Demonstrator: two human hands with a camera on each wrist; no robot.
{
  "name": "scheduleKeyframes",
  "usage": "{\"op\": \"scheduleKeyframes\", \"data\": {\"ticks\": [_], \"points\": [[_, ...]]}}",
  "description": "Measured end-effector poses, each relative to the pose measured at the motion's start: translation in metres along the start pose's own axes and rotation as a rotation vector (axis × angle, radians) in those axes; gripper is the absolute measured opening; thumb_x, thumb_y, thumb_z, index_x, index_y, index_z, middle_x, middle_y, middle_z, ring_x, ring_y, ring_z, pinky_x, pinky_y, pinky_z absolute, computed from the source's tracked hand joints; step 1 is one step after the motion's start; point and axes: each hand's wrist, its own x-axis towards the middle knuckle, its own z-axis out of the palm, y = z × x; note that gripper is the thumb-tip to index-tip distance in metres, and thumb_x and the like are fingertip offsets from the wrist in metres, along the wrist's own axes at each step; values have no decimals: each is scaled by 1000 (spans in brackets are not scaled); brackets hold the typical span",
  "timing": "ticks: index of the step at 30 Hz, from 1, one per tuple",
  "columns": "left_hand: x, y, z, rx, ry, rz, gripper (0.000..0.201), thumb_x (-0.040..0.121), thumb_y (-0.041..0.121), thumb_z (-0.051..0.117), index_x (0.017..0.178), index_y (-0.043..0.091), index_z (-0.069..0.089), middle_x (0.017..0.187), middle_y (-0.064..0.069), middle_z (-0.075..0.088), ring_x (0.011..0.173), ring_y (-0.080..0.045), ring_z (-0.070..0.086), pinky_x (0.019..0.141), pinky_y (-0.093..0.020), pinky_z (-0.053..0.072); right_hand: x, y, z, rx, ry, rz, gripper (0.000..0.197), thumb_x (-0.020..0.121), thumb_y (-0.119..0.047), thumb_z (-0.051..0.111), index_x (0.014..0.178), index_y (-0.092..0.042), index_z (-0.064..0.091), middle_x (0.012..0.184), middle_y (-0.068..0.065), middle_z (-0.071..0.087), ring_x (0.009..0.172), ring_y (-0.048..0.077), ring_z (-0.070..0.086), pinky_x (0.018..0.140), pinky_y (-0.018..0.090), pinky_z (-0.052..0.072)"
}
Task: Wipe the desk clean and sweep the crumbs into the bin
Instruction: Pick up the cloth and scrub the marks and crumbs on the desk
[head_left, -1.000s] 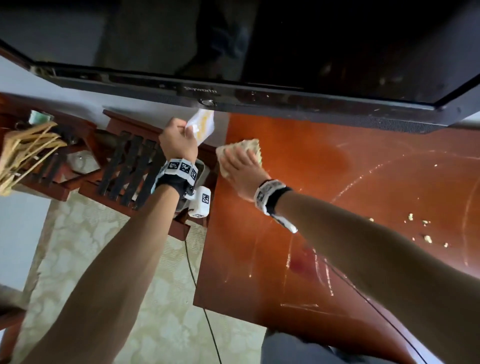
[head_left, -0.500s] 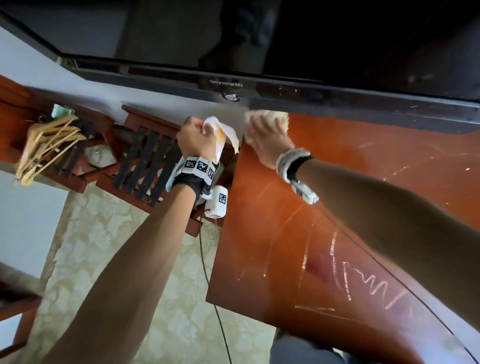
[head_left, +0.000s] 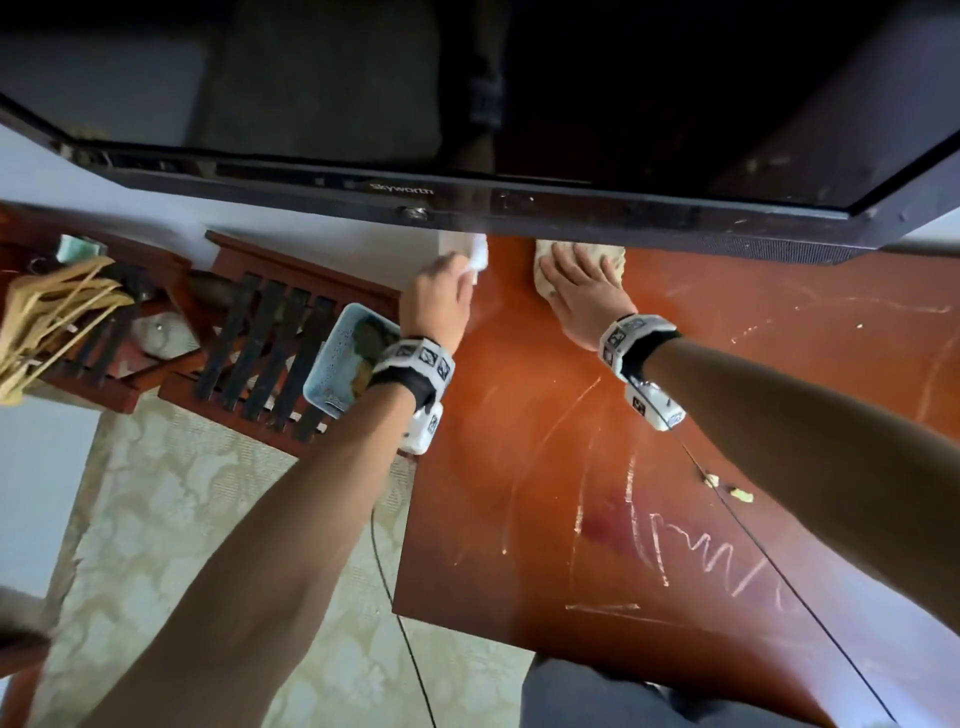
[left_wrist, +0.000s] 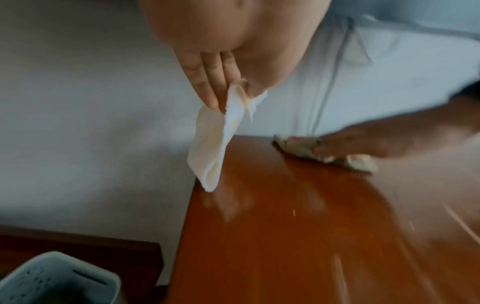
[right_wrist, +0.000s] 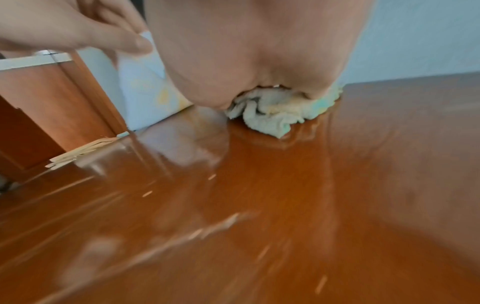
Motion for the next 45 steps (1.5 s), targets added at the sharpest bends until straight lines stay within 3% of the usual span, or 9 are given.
{"op": "scheduleKeyframes", "data": {"ticks": [5,9,13,21,26,29,32,39,45], "points": [[-25,-18,32,43,-343,211,27,103,27,46,109,16,70,109,-5,65,99,-29,63,79,-42,54,-69,-40,40,-52,-43,-205,59,104,-42,25,158,-29,6,166,-4,1,152,24,-8,122,54,4],[-20,-26,45,64,-388,262,42,100,8,49,142,16,53,148,-4,49,134,-26,50,106,-42,47,-115,-47,63,-47,-85,-319,57,105,-46,19,158,-31,5,166,-6,-1,152,23,-10,123,52,3],[4,-14,49,60,-379,223,35,100,7,49,132,14,60,150,-1,50,135,-21,47,108,-44,47,-127,-28,66,-60,-102,-408,58,104,-46,21,158,-33,4,165,-9,-4,152,18,-14,124,48,1],[21,-1,70,210,-517,10,77,101,43,49,162,30,4,171,1,0,156,-35,3,122,-55,24,-78,28,23,81,36,26,57,104,-44,21,158,-34,4,165,-11,-4,152,19,-10,123,51,4],[-9,-28,62,241,-489,122,89,99,48,53,162,31,-8,169,0,-19,155,-31,14,119,-49,33,-53,35,15,169,89,186,56,104,-41,21,158,-33,7,166,-12,-2,152,17,-9,123,49,-2],[-1,-25,49,244,-297,103,72,100,43,48,161,21,16,169,-8,10,135,-36,47,108,-50,43,-53,28,19,179,77,206,56,105,-41,19,158,-32,6,166,-11,-4,152,17,-11,123,49,-3],[30,-2,47,248,-253,19,59,100,39,45,149,8,37,154,-15,43,135,-35,45,113,-48,37,-61,23,24,162,77,175,56,104,-40,21,158,-31,8,166,-10,-1,152,18,-8,123,50,0],[57,49,77,220,-527,73,55,100,46,46,146,15,43,153,-11,44,140,-34,39,116,-46,29,-115,14,52,39,30,-73,57,104,-41,21,158,-29,11,166,-7,5,153,21,-3,122,53,10],[53,77,78,62,-398,184,32,104,32,35,104,13,61,113,-12,68,104,-33,60,88,-39,45,-160,-20,75,-25,-52,-268,58,104,-45,24,158,-31,9,166,-7,4,153,22,-8,123,52,4]]}}
